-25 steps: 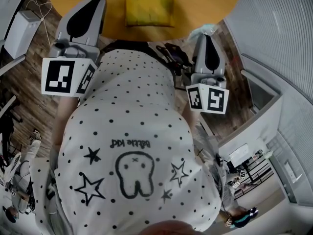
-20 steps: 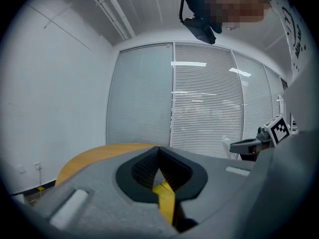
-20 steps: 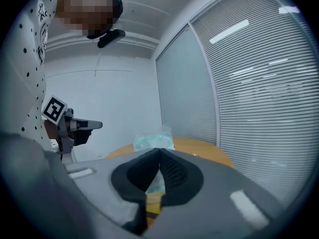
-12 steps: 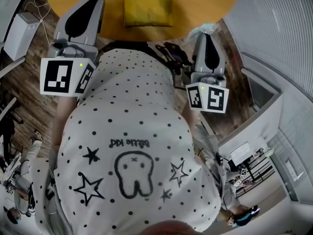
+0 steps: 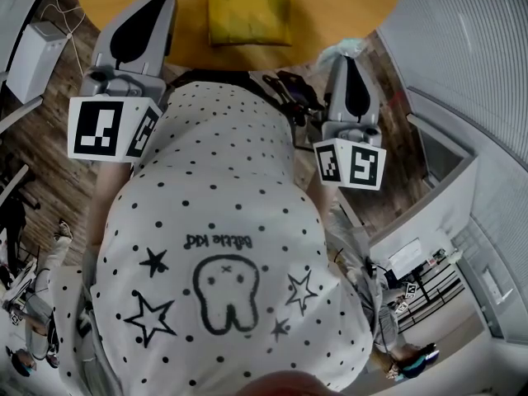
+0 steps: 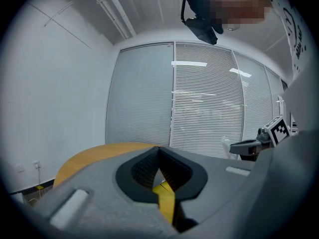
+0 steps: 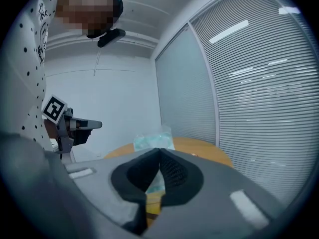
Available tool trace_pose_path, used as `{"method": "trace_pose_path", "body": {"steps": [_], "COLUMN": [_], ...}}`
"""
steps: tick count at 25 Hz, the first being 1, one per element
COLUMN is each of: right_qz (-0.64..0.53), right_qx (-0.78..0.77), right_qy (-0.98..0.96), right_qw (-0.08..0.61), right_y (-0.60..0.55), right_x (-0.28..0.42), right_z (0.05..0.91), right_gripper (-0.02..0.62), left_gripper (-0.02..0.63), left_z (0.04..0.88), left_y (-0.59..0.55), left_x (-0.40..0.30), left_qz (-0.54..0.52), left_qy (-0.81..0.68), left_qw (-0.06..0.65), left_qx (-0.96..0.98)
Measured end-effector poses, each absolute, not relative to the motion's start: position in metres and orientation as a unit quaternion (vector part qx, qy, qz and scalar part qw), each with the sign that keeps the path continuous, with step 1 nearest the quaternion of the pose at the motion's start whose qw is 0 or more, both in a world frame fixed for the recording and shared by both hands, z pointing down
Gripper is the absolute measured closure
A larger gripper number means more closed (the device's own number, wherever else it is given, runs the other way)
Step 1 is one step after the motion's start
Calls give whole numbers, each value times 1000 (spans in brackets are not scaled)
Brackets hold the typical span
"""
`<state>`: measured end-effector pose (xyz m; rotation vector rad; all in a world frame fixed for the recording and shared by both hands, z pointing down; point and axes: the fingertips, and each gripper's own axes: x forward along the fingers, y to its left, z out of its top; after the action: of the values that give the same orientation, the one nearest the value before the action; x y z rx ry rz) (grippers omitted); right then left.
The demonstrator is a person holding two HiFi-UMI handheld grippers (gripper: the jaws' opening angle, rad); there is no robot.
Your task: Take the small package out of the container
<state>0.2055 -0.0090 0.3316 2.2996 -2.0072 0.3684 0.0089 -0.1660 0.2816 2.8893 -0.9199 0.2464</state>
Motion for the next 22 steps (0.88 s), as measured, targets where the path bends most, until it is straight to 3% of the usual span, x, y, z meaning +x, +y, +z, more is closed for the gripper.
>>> {"method": "trace_pose_path", "body": {"steps": [22], "right_qz": [118], "right_qx": [753], "right_qy": [-647], "right_qw": [32], "right_y": [-6], "right_x": [207], "right_z": [332], "right_gripper": [591], "left_gripper": [603], "left_z": [280], "left_y": [-165], "left_x": [13], "left_qz": [79], "left_qy": [-294], "left_qw": [47], "left_qx": [951]}}
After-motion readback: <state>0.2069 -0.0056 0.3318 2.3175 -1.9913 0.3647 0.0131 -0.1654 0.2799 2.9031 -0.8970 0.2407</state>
